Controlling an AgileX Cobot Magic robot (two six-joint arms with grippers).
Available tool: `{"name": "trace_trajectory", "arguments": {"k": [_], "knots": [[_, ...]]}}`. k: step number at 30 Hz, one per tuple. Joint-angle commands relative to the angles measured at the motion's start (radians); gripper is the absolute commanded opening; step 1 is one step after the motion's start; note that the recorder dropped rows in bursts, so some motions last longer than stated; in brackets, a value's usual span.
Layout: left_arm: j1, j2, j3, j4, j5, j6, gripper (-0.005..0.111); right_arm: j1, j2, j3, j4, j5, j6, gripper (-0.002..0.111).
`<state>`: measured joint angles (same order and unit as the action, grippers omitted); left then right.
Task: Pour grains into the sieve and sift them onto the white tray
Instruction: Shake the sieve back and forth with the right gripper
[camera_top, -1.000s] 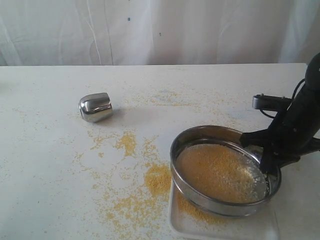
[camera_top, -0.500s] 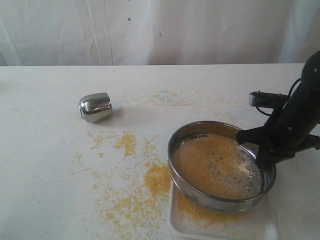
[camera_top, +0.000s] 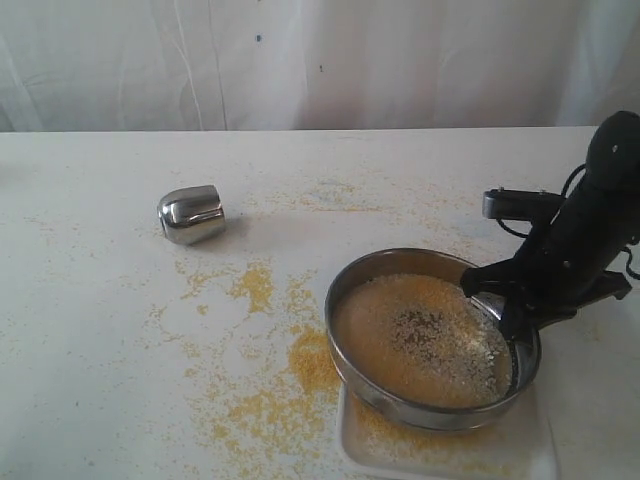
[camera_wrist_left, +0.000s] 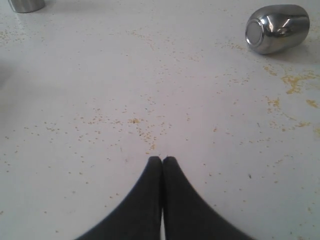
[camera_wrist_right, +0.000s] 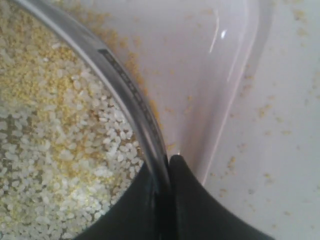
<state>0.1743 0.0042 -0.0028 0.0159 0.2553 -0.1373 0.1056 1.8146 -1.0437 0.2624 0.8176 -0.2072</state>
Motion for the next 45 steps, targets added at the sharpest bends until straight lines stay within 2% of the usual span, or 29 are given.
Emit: {"name": "trace_trajectory", "arguments": {"k": [1, 4, 5, 9, 14, 18, 22, 24, 26, 27, 28, 29, 31, 33, 34, 36, 37, 39, 40, 43, 45], "knots": [[0.002, -0.004, 0.003, -0.009, -0.001, 0.002, 0.000, 0.004, -0.010, 0.004, 0.029, 0.088, 0.027, 0.000], [0.002, -0.004, 0.003, -0.009, -0.001, 0.002, 0.000, 0.005, -0.003, 0.010, 0.014, -0.069, 0.001, 0.000], [0.002, -0.004, 0.003, -0.009, -0.001, 0.002, 0.000, 0.003, -0.001, 0.010, 0.005, -0.056, 0.001, 0.000], [0.002, -0.004, 0.003, -0.009, -0.001, 0.002, 0.000, 0.005, 0.001, 0.010, 0.039, 0.183, 0.005, 0.000], [0.002, -0.004, 0.003, -0.009, -0.001, 0.002, 0.000, 0.004, 0.003, 0.010, 0.027, -0.005, -0.072, 0.000], [0.002, -0.004, 0.003, -0.009, -0.001, 0.002, 0.000, 0.004, -0.008, 0.010, 0.034, 0.114, 0.022, 0.000], [0.002, -0.004, 0.003, -0.009, -0.001, 0.002, 0.000, 0.004, -0.007, 0.010, 0.016, -0.090, -0.002, 0.000], [0.002, -0.004, 0.003, -0.009, -0.001, 0.002, 0.000, 0.004, -0.005, 0.010, 0.010, -0.033, 0.005, 0.000], [0.002, -0.004, 0.003, -0.009, -0.001, 0.002, 0.000, 0.004, -0.009, 0.010, 0.028, 0.160, 0.015, 0.000], [0.002, -0.004, 0.003, -0.009, -0.001, 0.002, 0.000, 0.004, -0.012, 0.010, 0.049, 0.197, 0.010, 0.000], [0.002, -0.004, 0.003, -0.009, -0.001, 0.002, 0.000, 0.004, -0.014, 0.010, 0.059, 0.187, -0.025, 0.000], [0.002, -0.004, 0.003, -0.009, -0.001, 0.002, 0.000, 0.004, -0.014, 0.010, 0.041, 0.072, -0.077, 0.000], [0.002, -0.004, 0.003, -0.009, -0.001, 0.002, 0.000, 0.004, -0.014, 0.009, 0.013, -0.011, -0.061, 0.000], [0.002, -0.004, 0.003, -0.009, -0.001, 0.002, 0.000, 0.004, -0.023, 0.011, 0.015, 0.136, 0.005, 0.000], [0.002, -0.004, 0.003, -0.009, -0.001, 0.002, 0.000, 0.004, -0.030, 0.011, 0.015, 0.126, 0.011, 0.000], [0.002, -0.004, 0.003, -0.009, -0.001, 0.002, 0.000, 0.004, -0.036, 0.001, -0.021, -0.046, 0.018, 0.000], [0.002, -0.004, 0.003, -0.009, -0.001, 0.002, 0.000, 0.004, -0.039, -0.006, -0.038, -0.046, 0.062, 0.000], [0.002, -0.004, 0.003, -0.009, -0.001, 0.002, 0.000, 0.004, -0.050, 0.006, -0.038, 0.114, 0.074, 0.000], [0.002, -0.004, 0.003, -0.009, -0.001, 0.002, 0.000, 0.004, -0.058, 0.018, -0.038, 0.108, 0.054, 0.000], [0.002, -0.004, 0.003, -0.009, -0.001, 0.002, 0.000, 0.004, -0.061, 0.020, -0.144, -0.124, 0.110, 0.000], [0.002, -0.004, 0.003, -0.009, -0.001, 0.002, 0.000, 0.004, -0.062, 0.020, -0.135, -0.033, 0.129, 0.000]]}}
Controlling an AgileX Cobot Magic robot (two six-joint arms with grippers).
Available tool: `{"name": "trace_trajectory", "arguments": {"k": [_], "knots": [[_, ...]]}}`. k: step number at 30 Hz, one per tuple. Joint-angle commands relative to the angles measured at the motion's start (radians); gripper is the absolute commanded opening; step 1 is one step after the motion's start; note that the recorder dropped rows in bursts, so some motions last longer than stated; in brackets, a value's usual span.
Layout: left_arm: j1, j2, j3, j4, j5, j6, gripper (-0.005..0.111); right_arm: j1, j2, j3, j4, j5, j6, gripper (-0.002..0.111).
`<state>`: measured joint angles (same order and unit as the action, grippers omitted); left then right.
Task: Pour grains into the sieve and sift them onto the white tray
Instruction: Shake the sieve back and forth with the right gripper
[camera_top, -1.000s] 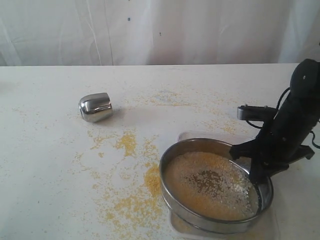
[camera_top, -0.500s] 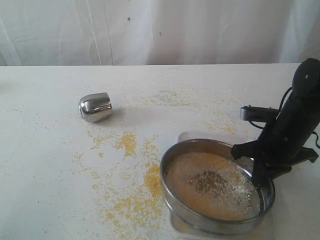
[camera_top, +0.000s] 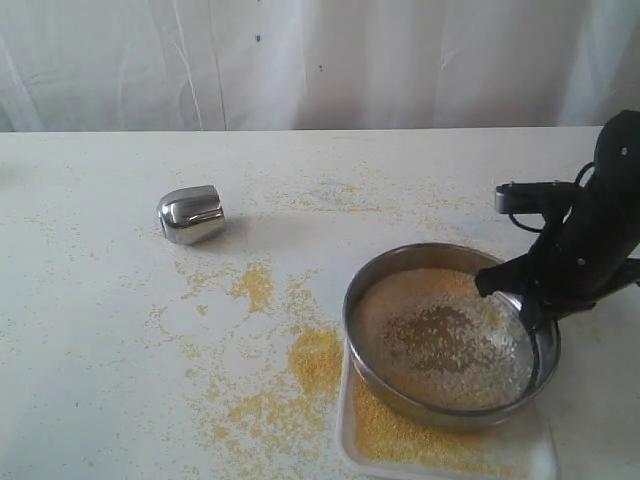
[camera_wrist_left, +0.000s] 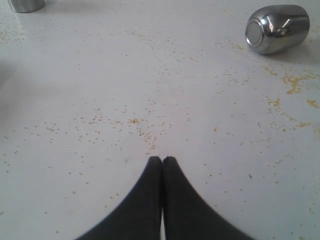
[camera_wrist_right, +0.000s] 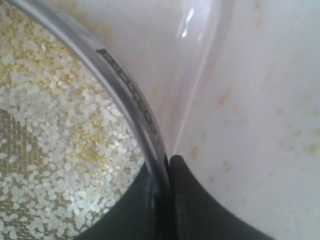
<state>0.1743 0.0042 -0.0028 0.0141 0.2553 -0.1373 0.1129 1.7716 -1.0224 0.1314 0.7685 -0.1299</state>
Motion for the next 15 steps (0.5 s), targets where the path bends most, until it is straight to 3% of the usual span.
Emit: {"name": "trace_trajectory", "arguments": {"k": [1, 4, 7, 10, 12, 13, 14, 15], "knots": [[0.002, -0.004, 0.003, -0.008, -0.001, 0.002, 0.000, -0.004, -0.019, 0.007, -0.004, 0.108, 0.052, 0.000], [0.002, -0.004, 0.003, -0.008, -0.001, 0.002, 0.000, -0.004, -0.019, 0.010, -0.007, -0.103, 0.074, 0.000], [0.002, -0.004, 0.003, -0.008, -0.001, 0.002, 0.000, -0.001, -0.037, 0.011, 0.089, 0.139, 0.093, 0.000], [0.002, -0.004, 0.003, -0.008, -0.001, 0.002, 0.000, 0.006, -0.046, 0.021, 0.064, -0.086, 0.014, 0.000], [0.002, -0.004, 0.003, -0.008, -0.001, 0.002, 0.000, 0.006, -0.046, 0.004, 0.076, 0.041, 0.073, 0.000], [0.002, -0.004, 0.003, -0.008, -0.001, 0.002, 0.000, 0.006, -0.048, 0.003, 0.076, 0.200, 0.070, 0.000], [0.002, -0.004, 0.003, -0.008, -0.001, 0.002, 0.000, 0.006, -0.048, 0.014, 0.076, 0.241, 0.067, 0.000], [0.002, -0.004, 0.003, -0.008, -0.001, 0.002, 0.000, 0.006, -0.046, 0.019, 0.074, 0.147, 0.010, 0.000]]}}
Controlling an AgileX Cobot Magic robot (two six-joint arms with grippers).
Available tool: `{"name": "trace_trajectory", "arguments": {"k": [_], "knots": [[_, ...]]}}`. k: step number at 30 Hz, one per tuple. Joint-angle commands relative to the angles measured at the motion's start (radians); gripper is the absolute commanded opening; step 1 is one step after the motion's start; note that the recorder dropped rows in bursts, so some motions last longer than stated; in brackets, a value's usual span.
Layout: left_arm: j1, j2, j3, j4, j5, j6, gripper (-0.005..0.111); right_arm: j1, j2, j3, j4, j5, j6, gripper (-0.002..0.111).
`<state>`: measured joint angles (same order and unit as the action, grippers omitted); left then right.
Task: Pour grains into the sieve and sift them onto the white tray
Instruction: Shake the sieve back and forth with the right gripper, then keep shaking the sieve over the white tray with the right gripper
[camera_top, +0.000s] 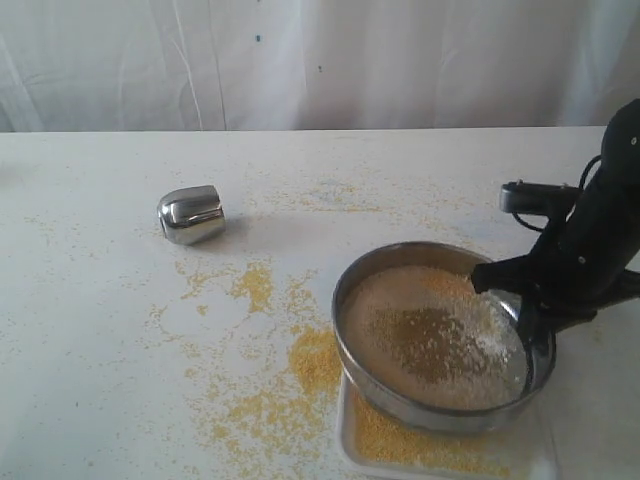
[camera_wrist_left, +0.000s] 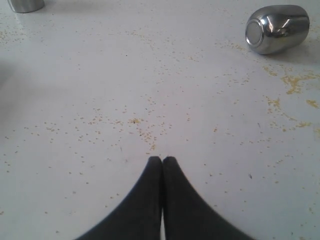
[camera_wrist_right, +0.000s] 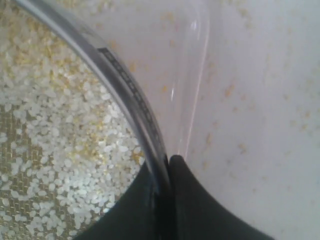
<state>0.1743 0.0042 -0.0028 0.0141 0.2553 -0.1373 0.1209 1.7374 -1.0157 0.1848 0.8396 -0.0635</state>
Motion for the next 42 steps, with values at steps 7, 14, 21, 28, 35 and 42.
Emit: {"name": "trace_trajectory", "arguments": {"k": [7, 14, 21, 28, 35, 42], "knots": [[0.002, -0.004, 0.003, -0.008, -0.001, 0.002, 0.000, -0.002, -0.020, -0.001, 0.022, 0.207, -0.033, 0.000], [0.002, -0.004, 0.003, -0.008, -0.001, 0.002, 0.000, -0.002, -0.025, -0.009, -0.001, 0.250, -0.058, 0.000], [0.002, -0.004, 0.003, -0.008, -0.001, 0.002, 0.000, -0.002, -0.025, -0.011, 0.020, 0.088, -0.062, 0.000], [0.002, -0.004, 0.003, -0.008, -0.001, 0.002, 0.000, -0.002, -0.017, -0.009, 0.004, -0.128, -0.059, 0.000], [0.002, -0.004, 0.003, -0.008, -0.001, 0.002, 0.000, -0.002, -0.020, -0.009, 0.016, -0.183, -0.040, 0.000], [0.002, -0.004, 0.003, -0.008, -0.001, 0.002, 0.000, -0.002, -0.029, -0.019, 0.071, -0.031, -0.021, 0.000]]}}
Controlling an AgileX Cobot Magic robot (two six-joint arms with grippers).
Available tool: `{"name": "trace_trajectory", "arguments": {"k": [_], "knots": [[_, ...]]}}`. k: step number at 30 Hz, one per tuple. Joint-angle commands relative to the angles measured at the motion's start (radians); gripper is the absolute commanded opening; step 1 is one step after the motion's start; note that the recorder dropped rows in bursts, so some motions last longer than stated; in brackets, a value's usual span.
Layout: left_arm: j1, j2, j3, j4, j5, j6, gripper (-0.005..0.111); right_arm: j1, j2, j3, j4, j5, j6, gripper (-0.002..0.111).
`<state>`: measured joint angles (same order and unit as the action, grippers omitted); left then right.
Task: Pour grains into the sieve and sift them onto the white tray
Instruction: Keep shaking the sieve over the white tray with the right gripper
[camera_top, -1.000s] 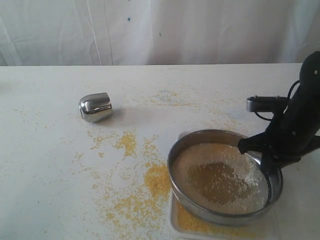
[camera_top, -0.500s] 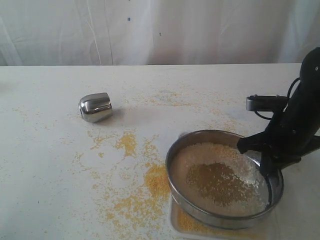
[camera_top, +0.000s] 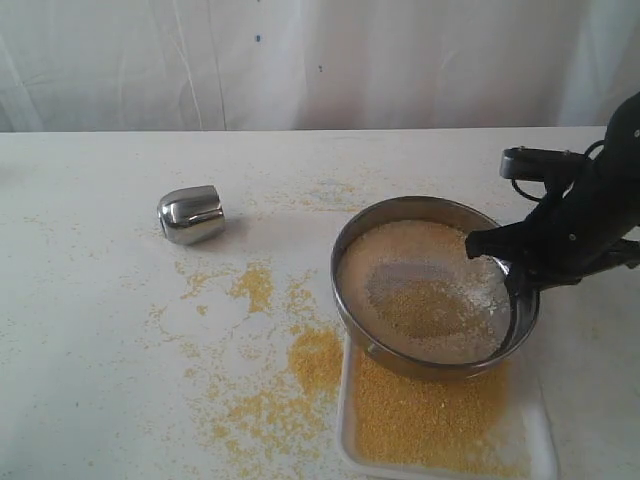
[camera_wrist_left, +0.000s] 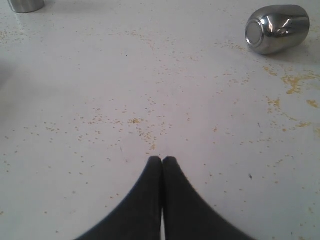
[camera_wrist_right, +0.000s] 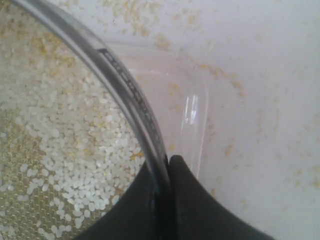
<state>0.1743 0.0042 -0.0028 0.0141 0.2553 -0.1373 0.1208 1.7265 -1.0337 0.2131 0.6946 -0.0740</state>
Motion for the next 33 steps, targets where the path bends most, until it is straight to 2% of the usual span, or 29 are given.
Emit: {"name": "trace_trajectory", "arguments": {"k": [1, 3, 4, 7, 9, 12, 13, 16, 17, 18, 21, 22, 25, 26, 29, 30, 31, 33], "knots": [[0.002, -0.004, 0.003, -0.008, -0.001, 0.002, 0.000, -0.002, -0.016, -0.001, 0.040, 0.048, -0.020, 0.000], [0.002, -0.004, 0.003, -0.008, -0.001, 0.002, 0.000, -0.002, -0.010, -0.001, 0.018, -0.096, -0.027, 0.000], [0.002, -0.004, 0.003, -0.008, -0.001, 0.002, 0.000, -0.002, -0.010, -0.003, 0.016, -0.103, -0.024, 0.000], [0.002, -0.004, 0.003, -0.008, -0.001, 0.002, 0.000, -0.002, -0.015, -0.007, 0.025, 0.143, 0.027, 0.000], [0.002, -0.004, 0.003, -0.008, -0.001, 0.002, 0.000, -0.002, -0.013, -0.003, 0.016, 0.188, 0.025, 0.000], [0.002, -0.004, 0.003, -0.008, -0.001, 0.002, 0.000, -0.002, 0.003, 0.000, -0.028, -0.023, 0.023, 0.000], [0.002, -0.004, 0.003, -0.008, -0.001, 0.002, 0.000, -0.002, 0.003, -0.002, -0.034, -0.025, 0.029, 0.000], [0.002, -0.004, 0.003, -0.008, -0.001, 0.002, 0.000, -0.002, -0.007, -0.009, -0.036, 0.224, 0.046, 0.000], [0.002, -0.004, 0.003, -0.008, -0.001, 0.002, 0.000, -0.002, -0.009, -0.006, -0.046, 0.253, 0.046, 0.000], [0.002, -0.004, 0.003, -0.008, -0.001, 0.002, 0.000, -0.002, -0.009, -0.003, -0.054, 0.217, 0.046, 0.000], [0.002, -0.004, 0.003, -0.008, -0.001, 0.002, 0.000, -0.002, -0.003, -0.003, -0.111, -0.040, 0.044, 0.000], [0.002, -0.004, 0.003, -0.008, -0.001, 0.002, 0.000, -0.002, -0.003, -0.006, -0.106, -0.021, 0.066, 0.000], [0.002, -0.004, 0.003, -0.008, -0.001, 0.002, 0.000, -0.002, -0.019, -0.017, -0.084, 0.237, 0.103, 0.000], [0.002, -0.004, 0.003, -0.008, -0.001, 0.002, 0.000, -0.002, -0.019, -0.011, -0.082, 0.245, 0.103, 0.000], [0.002, -0.004, 0.003, -0.008, -0.001, 0.002, 0.000, -0.002, -0.015, -0.011, -0.117, -0.019, 0.103, 0.000], [0.002, -0.004, 0.003, -0.008, -0.001, 0.002, 0.000, -0.002, -0.015, -0.011, -0.122, -0.045, 0.103, 0.000], [0.002, -0.004, 0.003, -0.008, -0.001, 0.002, 0.000, -0.002, -0.015, -0.013, -0.110, -0.030, 0.113, 0.000], [0.002, -0.004, 0.003, -0.008, -0.001, 0.002, 0.000, -0.002, -0.026, -0.015, -0.069, 0.116, 0.138, 0.000]]}}
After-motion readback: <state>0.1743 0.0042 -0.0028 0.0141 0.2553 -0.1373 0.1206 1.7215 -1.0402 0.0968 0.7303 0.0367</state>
